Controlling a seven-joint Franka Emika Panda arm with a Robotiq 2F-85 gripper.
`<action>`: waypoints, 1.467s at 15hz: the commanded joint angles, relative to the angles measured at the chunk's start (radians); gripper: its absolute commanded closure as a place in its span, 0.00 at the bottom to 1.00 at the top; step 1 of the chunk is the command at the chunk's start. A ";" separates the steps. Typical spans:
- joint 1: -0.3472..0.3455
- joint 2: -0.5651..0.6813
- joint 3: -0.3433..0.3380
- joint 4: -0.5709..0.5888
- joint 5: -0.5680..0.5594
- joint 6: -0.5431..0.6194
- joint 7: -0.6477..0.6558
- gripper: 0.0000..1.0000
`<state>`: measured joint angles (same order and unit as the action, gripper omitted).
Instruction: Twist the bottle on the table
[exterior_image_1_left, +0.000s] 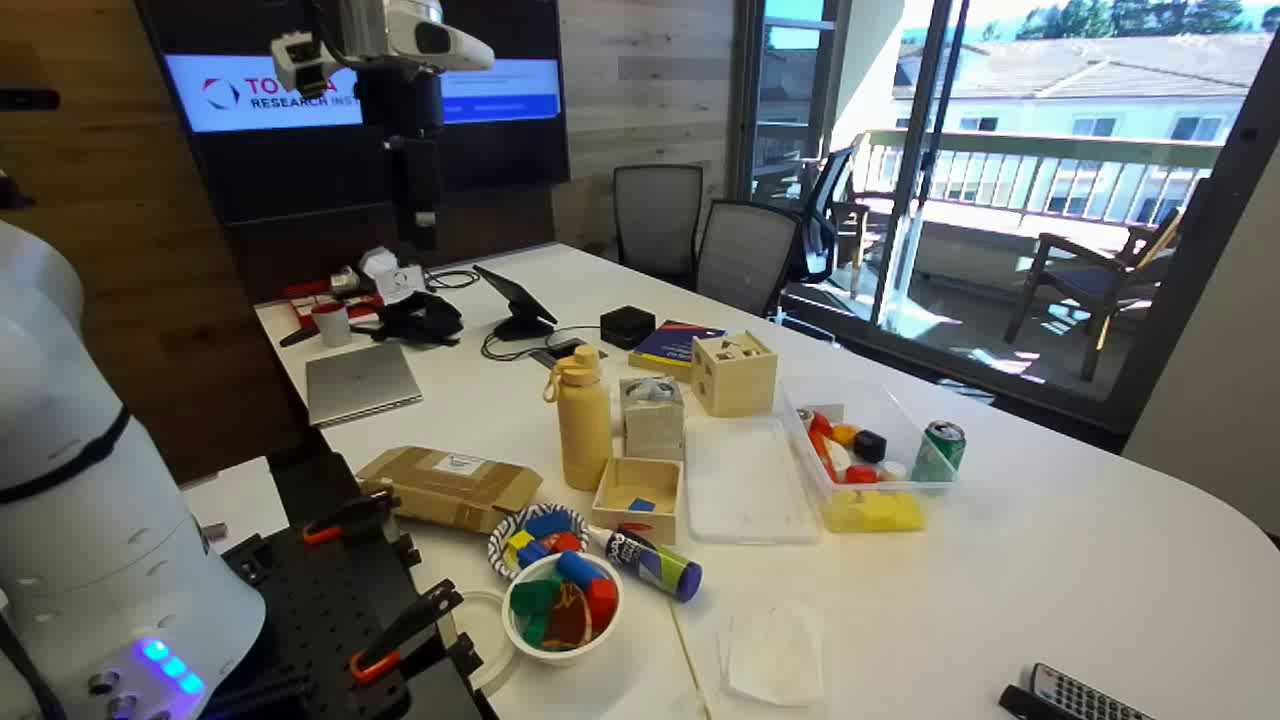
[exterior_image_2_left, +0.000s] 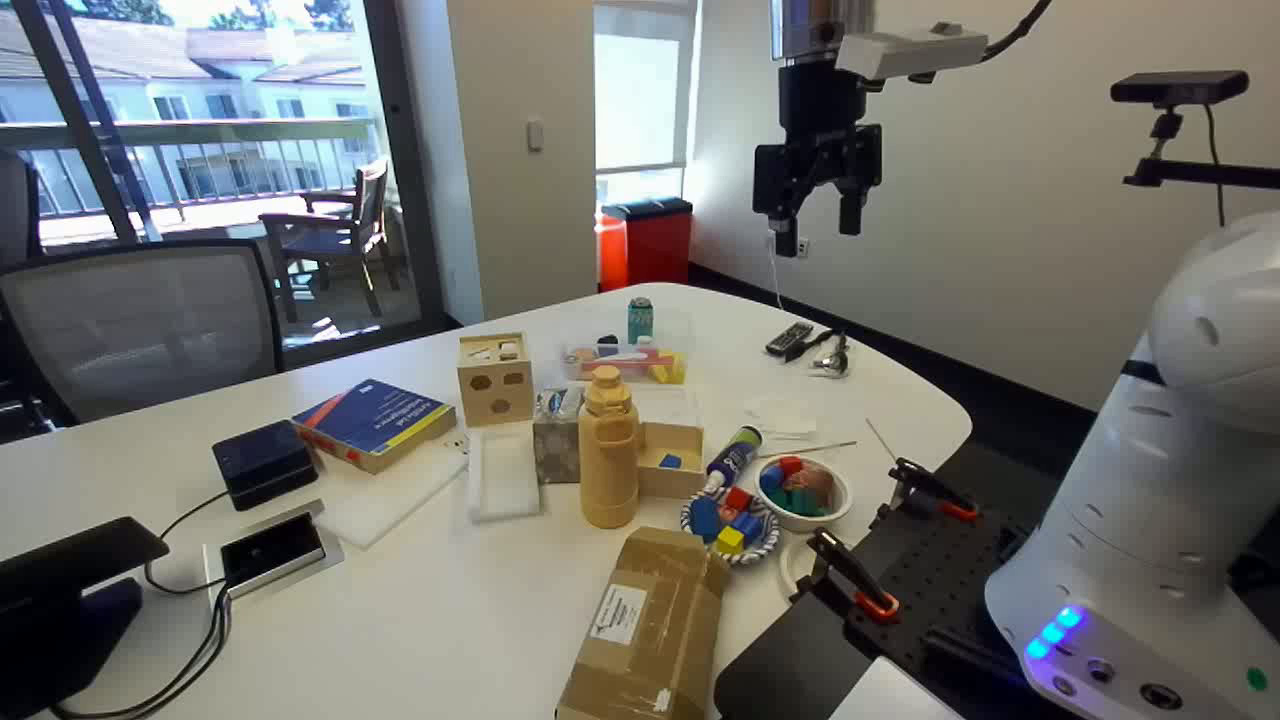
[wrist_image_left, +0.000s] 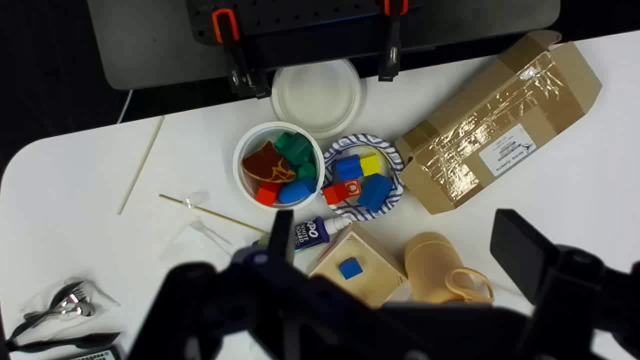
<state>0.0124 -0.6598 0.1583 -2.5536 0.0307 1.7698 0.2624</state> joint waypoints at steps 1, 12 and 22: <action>0.007 0.001 -0.007 0.001 -0.004 -0.002 0.003 0.00; 0.029 0.449 0.062 0.195 -0.020 0.433 0.067 0.00; 0.103 0.899 -0.022 0.417 -0.114 0.632 0.270 0.00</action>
<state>0.0750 0.1862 0.1835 -2.1768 -0.1023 2.3859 0.4905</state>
